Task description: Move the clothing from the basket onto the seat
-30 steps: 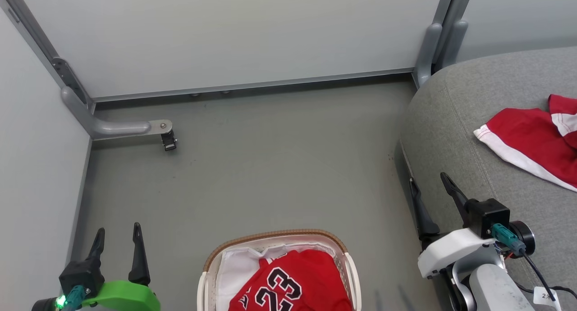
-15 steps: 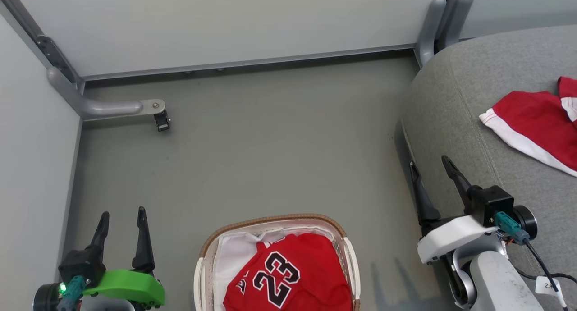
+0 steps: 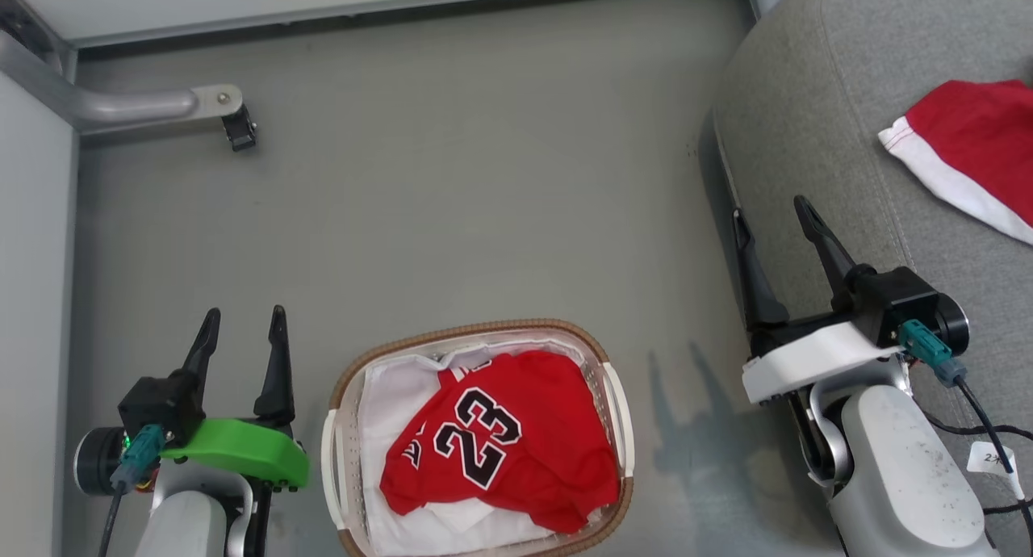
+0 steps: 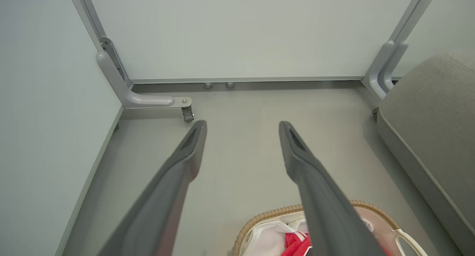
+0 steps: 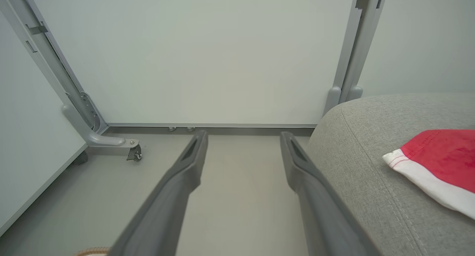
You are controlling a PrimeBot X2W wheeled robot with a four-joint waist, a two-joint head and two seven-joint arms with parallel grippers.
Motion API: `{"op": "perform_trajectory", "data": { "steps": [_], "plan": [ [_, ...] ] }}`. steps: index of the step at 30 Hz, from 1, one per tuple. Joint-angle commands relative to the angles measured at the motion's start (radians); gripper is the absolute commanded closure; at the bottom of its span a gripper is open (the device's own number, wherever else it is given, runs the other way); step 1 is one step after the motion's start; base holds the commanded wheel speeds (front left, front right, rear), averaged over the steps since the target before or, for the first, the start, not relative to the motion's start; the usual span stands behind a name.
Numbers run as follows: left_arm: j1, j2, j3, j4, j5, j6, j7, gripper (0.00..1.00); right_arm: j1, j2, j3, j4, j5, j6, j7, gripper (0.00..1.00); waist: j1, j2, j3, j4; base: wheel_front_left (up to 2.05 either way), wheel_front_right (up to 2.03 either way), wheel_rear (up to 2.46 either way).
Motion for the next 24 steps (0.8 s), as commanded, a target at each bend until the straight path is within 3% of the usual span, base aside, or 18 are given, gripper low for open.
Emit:
{"op": "perform_trajectory", "data": {
  "steps": [1, 24],
  "plan": [
    [-0.034, 0.011, -0.02, 0.007, -0.021, -0.003, -0.001, 0.0, -0.023, -0.004, 0.001, -0.01, 0.008, -0.001, -0.004, 0.0, 0.0, 0.0, 0.097, -0.039, 0.0, 0.0, 0.0],
    [-0.259, 0.093, -0.471, 0.245, -0.188, -0.003, -0.001, 0.0, -0.142, -0.003, -0.003, -0.111, 0.012, -0.001, -0.004, 0.0, 0.0, 0.0, 0.394, -0.141, 0.0, 0.0, 0.0]
  ]
}}
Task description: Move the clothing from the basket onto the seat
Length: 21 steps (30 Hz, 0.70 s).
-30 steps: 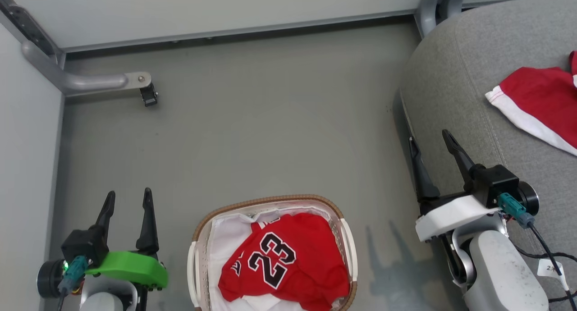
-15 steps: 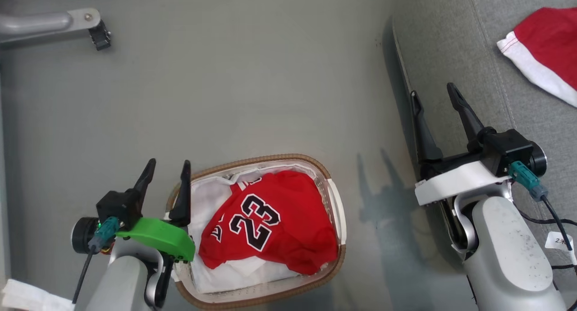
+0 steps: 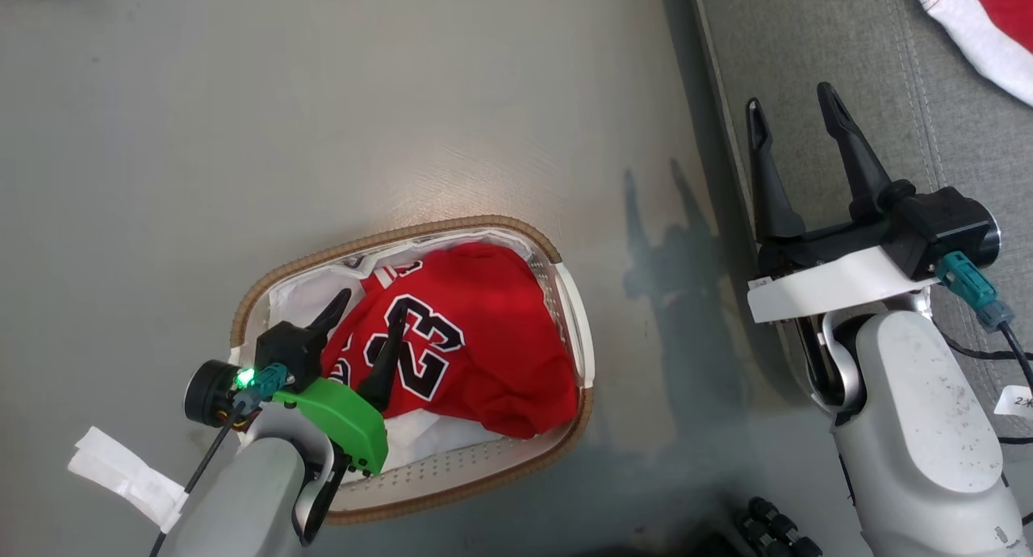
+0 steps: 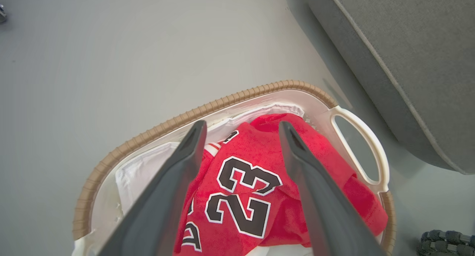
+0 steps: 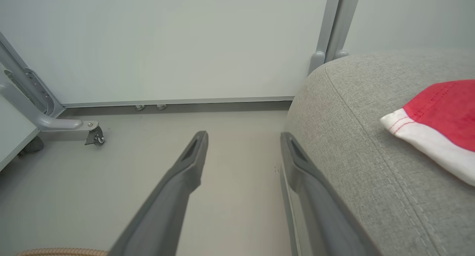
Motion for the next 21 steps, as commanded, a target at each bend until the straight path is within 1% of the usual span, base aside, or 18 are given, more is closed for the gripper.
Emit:
{"op": "perform_trajectory", "data": {
  "steps": [1, 9, 21],
  "plan": [
    [-0.027, 0.015, -0.016, 0.015, -0.013, -0.003, -0.001, 0.0, -0.012, -0.002, 0.0, -0.009, 0.006, -0.001, -0.004, 0.0, -0.0001, 0.0, 0.064, -0.036, 0.0, 0.0, 0.0],
    [-0.114, 0.05, -0.139, 0.099, -0.044, -0.003, -0.001, 0.0, -0.03, -0.003, -0.001, -0.035, 0.013, -0.001, -0.004, 0.0, -0.0001, 0.0, 0.151, -0.071, 0.0, 0.0, 0.0],
    [-0.252, 0.088, -0.248, 0.219, -0.053, -0.003, -0.001, 0.0, -0.034, -0.003, 0.004, -0.071, 0.035, -0.001, -0.004, 0.0, -0.0001, 0.0, 0.244, -0.105, 0.0, 0.0, 0.0]
  ]
}}
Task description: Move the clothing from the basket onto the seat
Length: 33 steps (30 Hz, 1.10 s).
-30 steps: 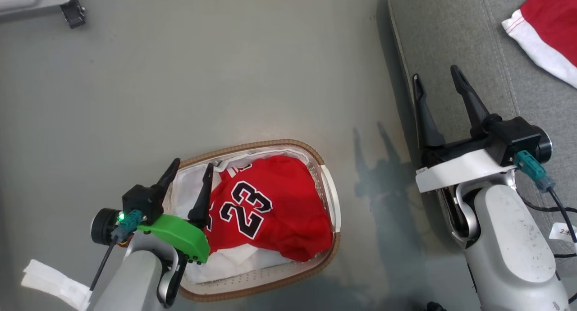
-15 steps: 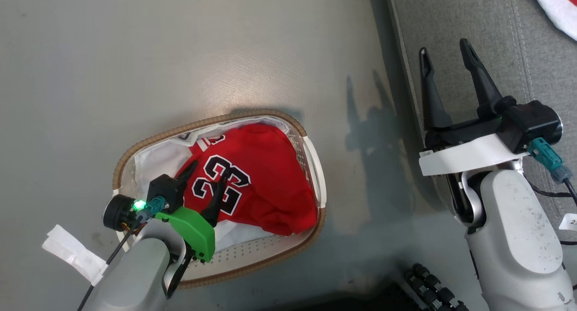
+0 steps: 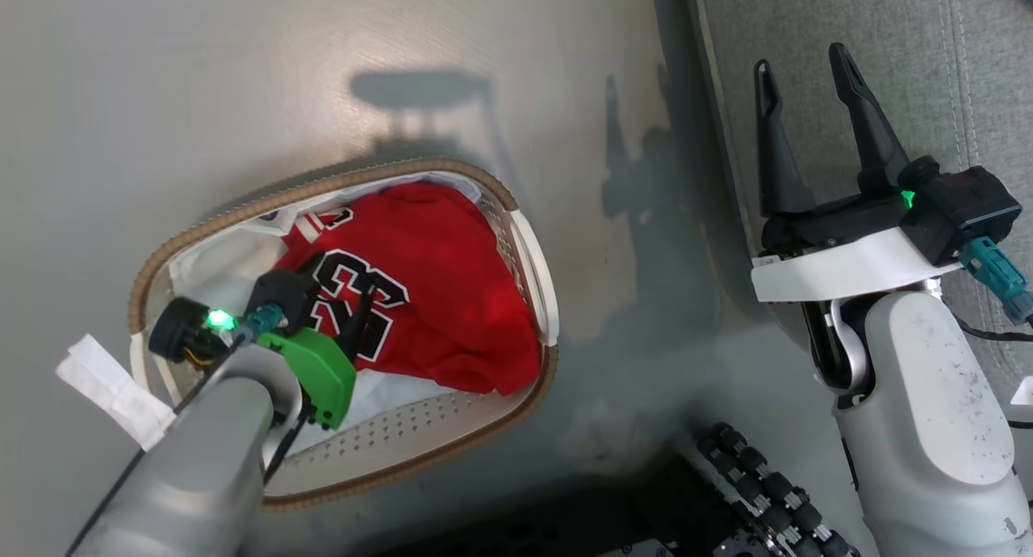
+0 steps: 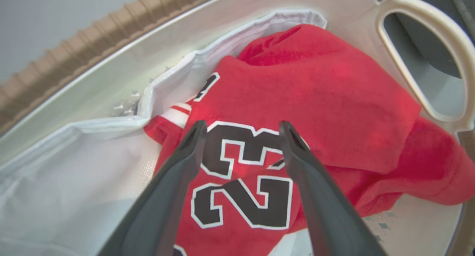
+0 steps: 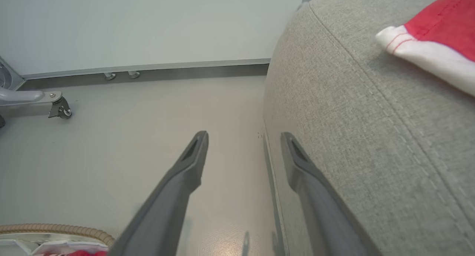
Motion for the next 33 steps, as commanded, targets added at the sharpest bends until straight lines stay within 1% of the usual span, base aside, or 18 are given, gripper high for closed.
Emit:
{"op": "perform_trajectory", "data": {
  "steps": [1, 8, 16, 25, 33],
  "plan": [
    [-0.034, 0.018, -0.01, 0.01, 0.005, -0.003, -0.001, 0.0, -0.005, -0.003, -0.003, -0.008, 0.007, -0.001, -0.004, 0.0, -0.0001, 0.0, 0.032, -0.016, 0.0, 0.0, 0.0],
    [-0.1, 0.036, -0.037, 0.095, 0.021, -0.003, -0.001, 0.0, -0.004, -0.003, 0.0, -0.021, 0.017, -0.001, -0.004, 0.0, -0.0001, 0.0, 0.072, -0.027, 0.0, 0.0, 0.0],
    [-0.153, 0.048, -0.07, 0.155, 0.028, -0.003, -0.001, 0.0, -0.002, -0.003, 0.004, -0.036, 0.035, -0.001, -0.004, 0.0, -0.0001, 0.0, 0.107, -0.038, 0.0, 0.0, 0.0],
    [-0.179, 0.041, -0.12, 0.148, -0.019, -0.003, 0.0, 0.0, -0.002, -0.003, 0.007, -0.031, 0.052, -0.001, -0.002, 0.0, -0.0001, 0.0, 0.126, -0.037, 0.0, 0.0, 0.0],
    [-0.178, 0.027, -0.177, 0.177, -0.051, -0.003, 0.0, 0.0, -0.007, -0.004, -0.006, -0.029, 0.047, -0.001, -0.002, 0.0, -0.0001, 0.0, 0.122, -0.036, 0.0, 0.0, 0.0]
  ]
}}
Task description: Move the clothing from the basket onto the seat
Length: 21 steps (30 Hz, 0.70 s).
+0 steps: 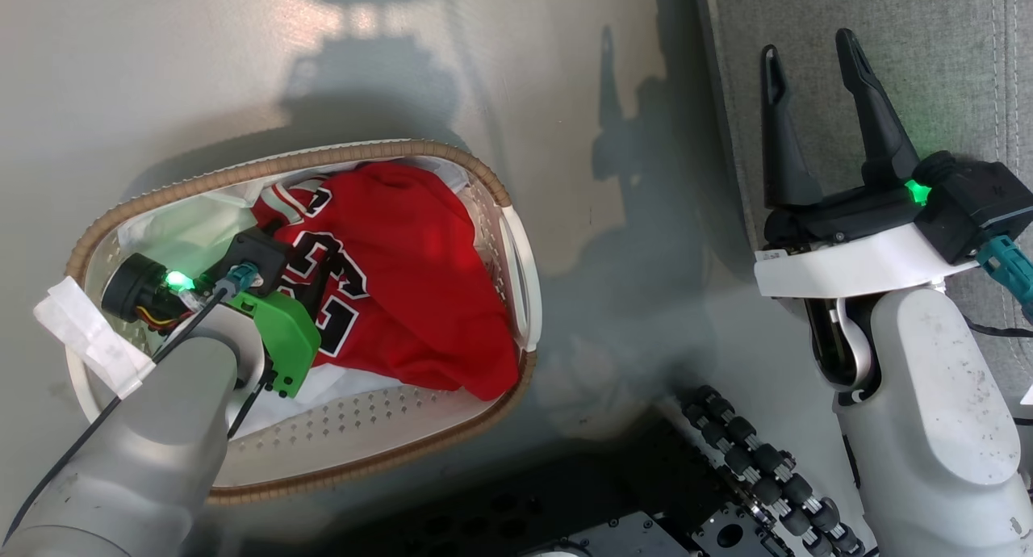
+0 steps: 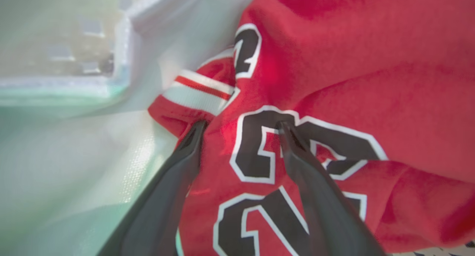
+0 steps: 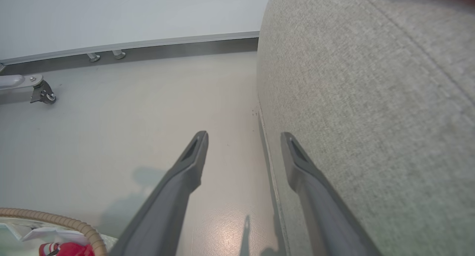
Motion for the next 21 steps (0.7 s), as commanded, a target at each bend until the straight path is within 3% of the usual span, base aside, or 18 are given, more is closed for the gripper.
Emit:
{"op": "perform_trajectory", "data": {
  "steps": [1, 2, 3, 4, 12, 21],
  "plan": [
    [-0.017, -0.002, -0.008, 0.007, -0.007, -0.003, 0.0, 0.0, -0.008, -0.005, -0.011, 0.006, 0.002, -0.001, 0.0, 0.0, 0.0, 0.0, 0.0, 0.002, 0.0, 0.0, 0.0],
    [-0.019, -0.003, -0.013, 0.008, -0.013, -0.003, 0.0, 0.1, -0.008, -0.006, -0.012, 0.007, 0.001, -0.001, 0.0, 0.0, 0.0, 0.0, 0.0, 0.003, 0.0, 0.0, 0.0],
    [-0.021, -0.005, -0.019, 0.007, -0.019, -0.003, 0.0, 0.61, -0.009, -0.006, -0.013, 0.01, 0.0, -0.001, 0.0, 0.0, 0.0, 0.0, 0.0, 0.004, 0.0, 0.0, 0.0],
    [-0.019, -0.006, -0.023, 0.006, -0.027, -0.003, 0.0, 1.0, -0.01, -0.006, -0.012, 0.011, 0.0, -0.001, 0.0, 0.0, 0.0, 0.0, -0.002, 0.004, 0.0, 0.0, 0.0],
    [0.026, -0.005, -0.05, -0.021, -0.085, -0.003, 0.0, 1.0, -0.016, -0.005, -0.004, 0.032, -0.001, -0.001, 0.0, 0.0, 0.0, 0.0, -0.086, 0.006, 0.0, 0.0, 0.0],
    [0.119, -0.019, -0.021, -0.08, -0.116, -0.003, 0.0, 1.0, 0.003, -0.005, 0.014, 0.084, -0.014, -0.001, 0.0, 0.0, 0.0, 0.0, -0.28, 0.026, 0.0, 0.0, 0.0]
  ]
}}
